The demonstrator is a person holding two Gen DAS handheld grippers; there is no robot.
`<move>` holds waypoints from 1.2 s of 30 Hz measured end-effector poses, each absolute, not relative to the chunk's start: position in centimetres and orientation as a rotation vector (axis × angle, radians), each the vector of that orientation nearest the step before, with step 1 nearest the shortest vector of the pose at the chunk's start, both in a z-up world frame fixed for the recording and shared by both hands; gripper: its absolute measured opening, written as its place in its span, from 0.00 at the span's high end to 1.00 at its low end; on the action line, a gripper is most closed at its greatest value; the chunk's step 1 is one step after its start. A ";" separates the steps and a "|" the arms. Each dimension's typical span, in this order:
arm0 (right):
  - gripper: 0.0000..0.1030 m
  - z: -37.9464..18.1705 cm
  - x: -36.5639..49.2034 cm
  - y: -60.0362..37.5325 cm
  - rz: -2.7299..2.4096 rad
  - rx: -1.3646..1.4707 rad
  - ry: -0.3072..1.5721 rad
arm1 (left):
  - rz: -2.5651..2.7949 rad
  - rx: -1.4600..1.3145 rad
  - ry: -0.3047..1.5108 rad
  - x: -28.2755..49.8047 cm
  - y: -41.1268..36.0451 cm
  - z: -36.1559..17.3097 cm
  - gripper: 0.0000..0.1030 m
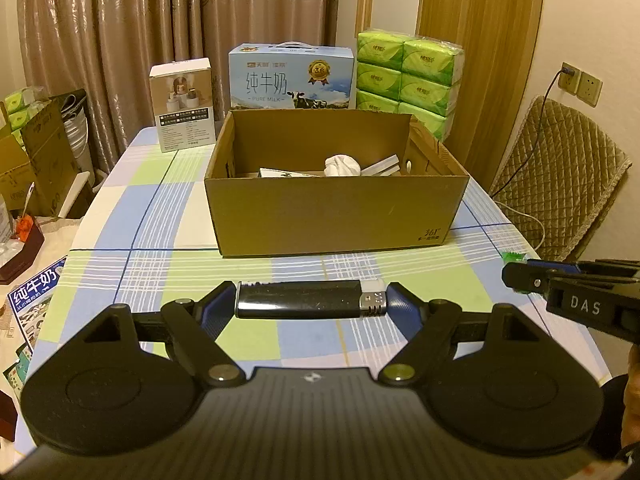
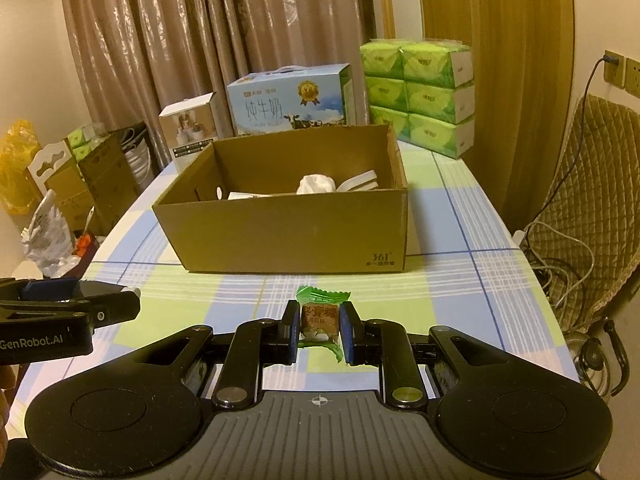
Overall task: Organize objects
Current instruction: 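Lift the lighter and green candy and carry both over the cardboard box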
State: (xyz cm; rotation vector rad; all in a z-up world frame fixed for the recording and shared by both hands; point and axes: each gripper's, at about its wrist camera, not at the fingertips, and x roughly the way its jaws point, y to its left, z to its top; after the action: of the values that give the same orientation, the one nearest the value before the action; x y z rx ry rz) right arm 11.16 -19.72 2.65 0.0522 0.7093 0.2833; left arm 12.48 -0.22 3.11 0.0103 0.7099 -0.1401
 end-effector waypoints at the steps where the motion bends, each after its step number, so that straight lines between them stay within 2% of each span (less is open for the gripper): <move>1: 0.83 2.7 11.2 -19.8 0.283 0.053 0.709 | -0.141 0.011 0.710 12.5 -0.2 3.2 0.24; 15: 0.83 4.9 13.9 -20.5 0.304 0.045 0.703 | -0.183 0.032 0.719 14.5 -0.3 4.5 0.24; 31: 0.83 10.2 24.3 -19.8 0.357 0.043 0.696 | -0.240 0.011 0.710 25.2 0.9 11.1 0.24; 36: 0.83 10.8 27.5 -19.2 0.371 0.046 0.714 | -0.229 0.036 0.728 28.7 0.6 11.7 0.24</move>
State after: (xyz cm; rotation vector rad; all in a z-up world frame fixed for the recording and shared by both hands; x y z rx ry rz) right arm 27.48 -19.19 10.77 0.0465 0.7145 0.3709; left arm 28.74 0.62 11.73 0.0356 0.7280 -0.2288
